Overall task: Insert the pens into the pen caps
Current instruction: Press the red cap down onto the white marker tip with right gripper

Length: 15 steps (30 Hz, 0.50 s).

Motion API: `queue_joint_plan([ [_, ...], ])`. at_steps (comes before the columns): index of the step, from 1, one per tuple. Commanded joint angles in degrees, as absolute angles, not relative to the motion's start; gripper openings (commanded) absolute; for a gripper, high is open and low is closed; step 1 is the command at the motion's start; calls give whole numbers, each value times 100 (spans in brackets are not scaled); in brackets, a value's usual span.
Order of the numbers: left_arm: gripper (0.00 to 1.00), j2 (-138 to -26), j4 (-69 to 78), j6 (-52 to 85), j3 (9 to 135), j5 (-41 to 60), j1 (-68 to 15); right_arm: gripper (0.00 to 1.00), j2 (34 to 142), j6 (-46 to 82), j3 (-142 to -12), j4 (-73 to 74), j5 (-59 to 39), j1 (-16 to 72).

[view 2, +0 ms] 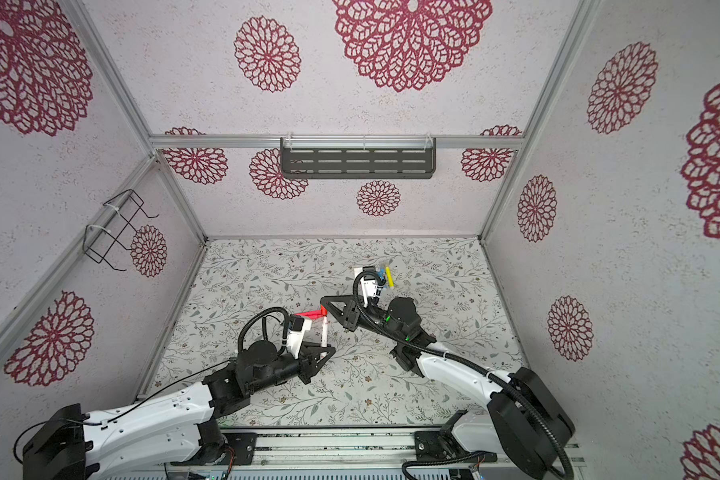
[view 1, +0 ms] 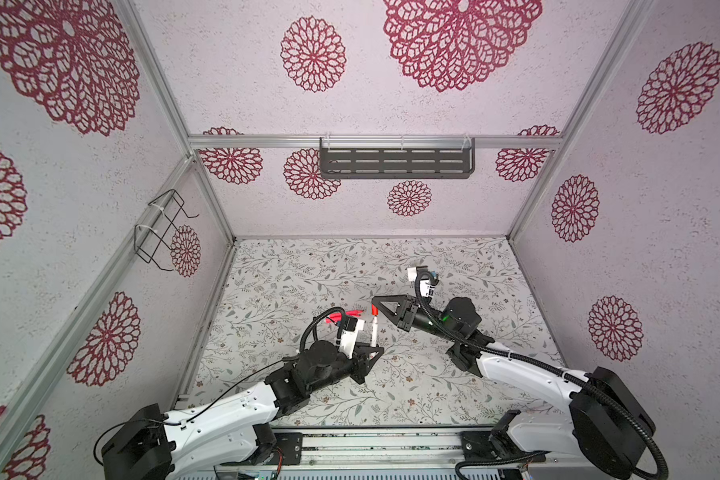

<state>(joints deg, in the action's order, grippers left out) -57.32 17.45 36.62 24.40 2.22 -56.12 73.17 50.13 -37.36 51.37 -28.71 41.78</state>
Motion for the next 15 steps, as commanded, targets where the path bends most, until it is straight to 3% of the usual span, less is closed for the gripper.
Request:
queue_joint_plan([
  [1,0,-5634,1828,3599,2584,149,-5660,9,7287,4907,-3757,5311,-2803,4210],
  [15,0,-5690,1906,3606,2553,157,-5659,9,7387,4946,-3805,5394,-2755,4210],
])
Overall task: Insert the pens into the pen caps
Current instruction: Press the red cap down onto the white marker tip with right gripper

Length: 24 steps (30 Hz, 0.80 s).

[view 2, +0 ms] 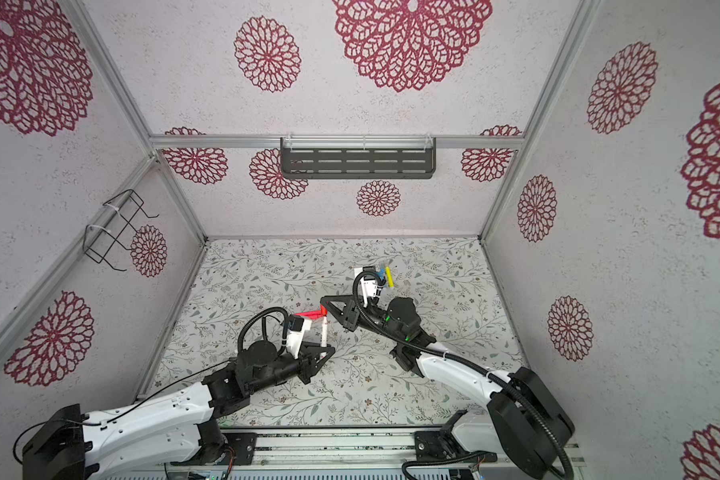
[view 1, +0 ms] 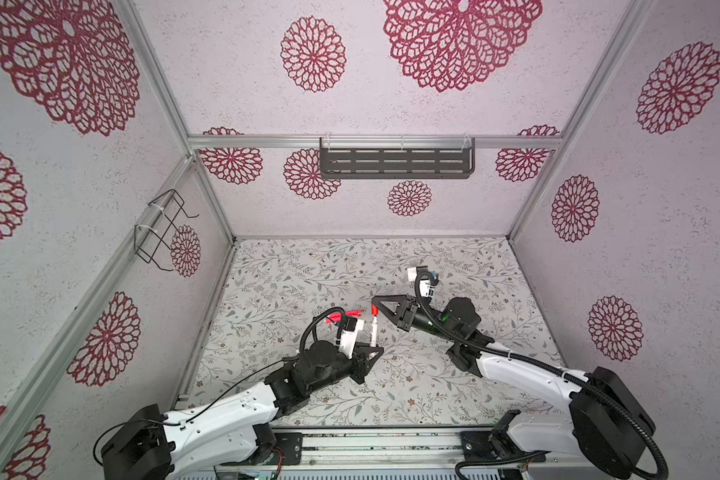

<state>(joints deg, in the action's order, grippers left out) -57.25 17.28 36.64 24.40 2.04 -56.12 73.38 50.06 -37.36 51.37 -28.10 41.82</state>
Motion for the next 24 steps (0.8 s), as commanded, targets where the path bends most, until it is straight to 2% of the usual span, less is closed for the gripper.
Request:
queue_joint_plan([
  [1,0,-5702,1928,3612,2549,165,-5660,9,7415,4965,-3827,5430,-2768,4210],
  [24,0,-5432,1889,3630,2432,-31,-5660,9,7444,5080,-3721,5759,-2883,4277],
])
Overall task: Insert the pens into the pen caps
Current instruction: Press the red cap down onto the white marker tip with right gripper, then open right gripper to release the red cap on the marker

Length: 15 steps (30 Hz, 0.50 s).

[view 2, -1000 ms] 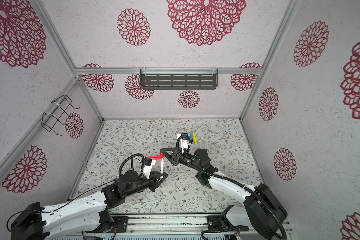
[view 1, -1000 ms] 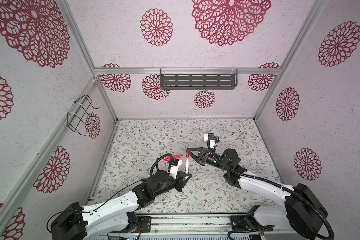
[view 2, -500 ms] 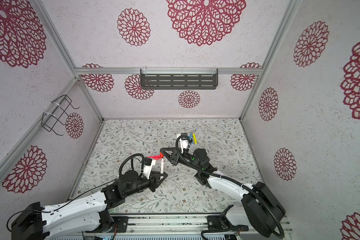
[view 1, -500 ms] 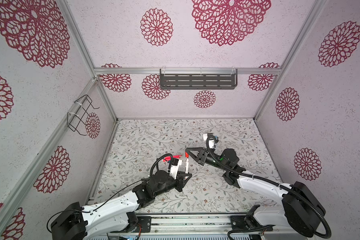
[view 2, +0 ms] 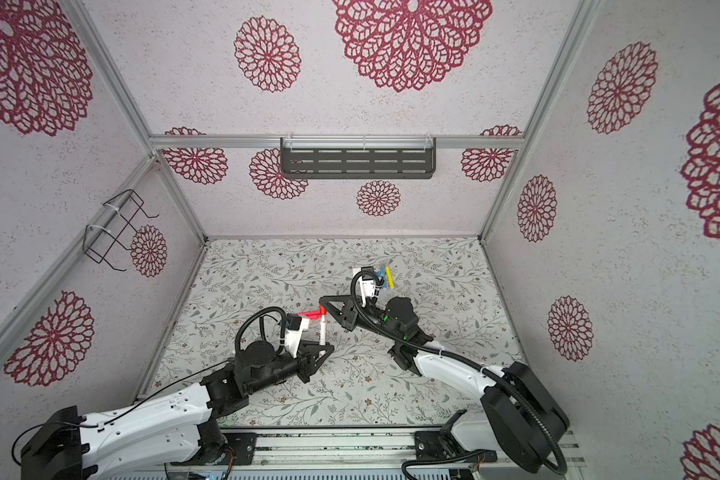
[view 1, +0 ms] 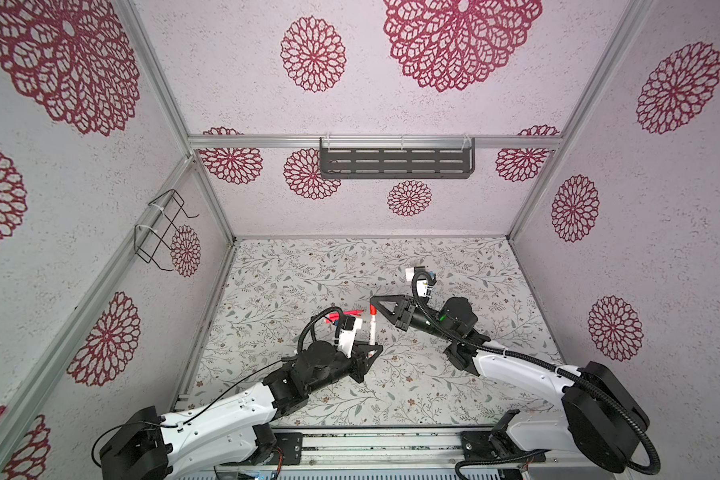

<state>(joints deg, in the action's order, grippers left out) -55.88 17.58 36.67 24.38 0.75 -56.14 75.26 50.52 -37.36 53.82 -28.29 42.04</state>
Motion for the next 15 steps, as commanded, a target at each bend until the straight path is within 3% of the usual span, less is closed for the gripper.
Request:
queue_joint_plan([
  [1,0,-5410,1898,3613,2428,-36,-5659,9,7451,5063,-3665,5810,-2881,4342],
  [15,0,-5153,1925,3586,2340,-242,-5640,10,7256,4454,-3321,5485,-2476,4932],
])
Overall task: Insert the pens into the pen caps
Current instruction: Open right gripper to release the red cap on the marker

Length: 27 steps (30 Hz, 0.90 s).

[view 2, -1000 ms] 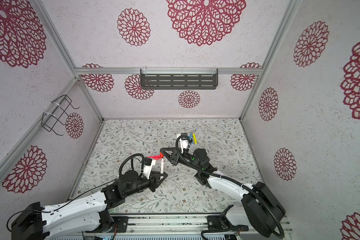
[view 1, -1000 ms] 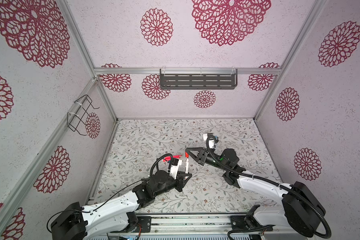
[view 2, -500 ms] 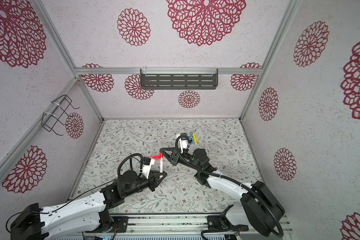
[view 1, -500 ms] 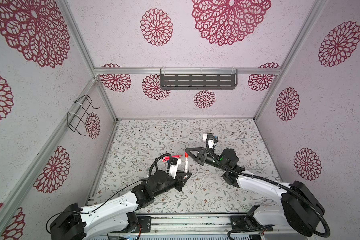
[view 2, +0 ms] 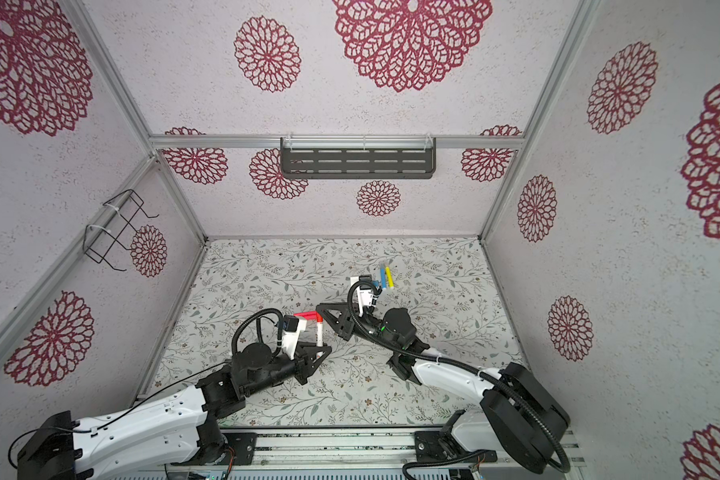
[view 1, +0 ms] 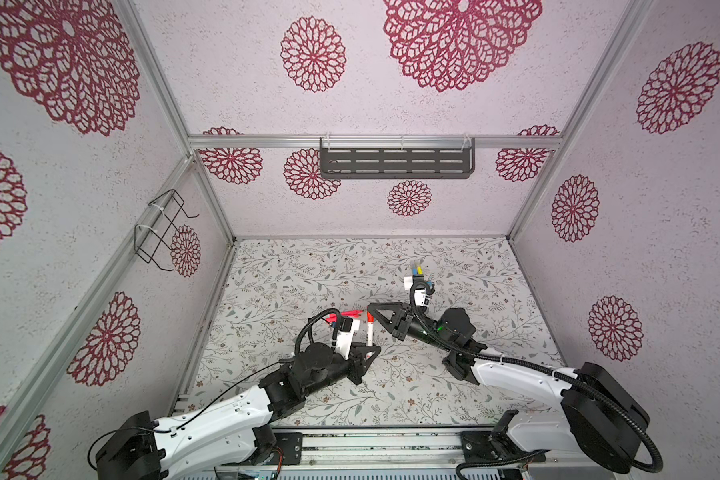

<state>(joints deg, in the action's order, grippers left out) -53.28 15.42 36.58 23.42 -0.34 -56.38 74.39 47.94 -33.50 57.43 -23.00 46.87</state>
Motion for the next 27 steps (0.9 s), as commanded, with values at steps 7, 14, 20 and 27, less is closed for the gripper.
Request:
queue_joint_plan([
  [7,0,-5002,1873,3547,2299,-264,-5591,42,6998,4140,-3298,5122,-2527,5036],
  [14,0,-5036,1824,3483,2311,-246,-5581,54,6183,3933,-3721,3676,-2126,4570],
  [20,0,-5098,1794,3515,2352,-177,-5582,56,6255,3263,-5133,1386,-1729,4262],
  [27,0,-5155,1833,3568,2351,-133,-5580,55,6913,2857,-6038,531,-2047,4350],
])
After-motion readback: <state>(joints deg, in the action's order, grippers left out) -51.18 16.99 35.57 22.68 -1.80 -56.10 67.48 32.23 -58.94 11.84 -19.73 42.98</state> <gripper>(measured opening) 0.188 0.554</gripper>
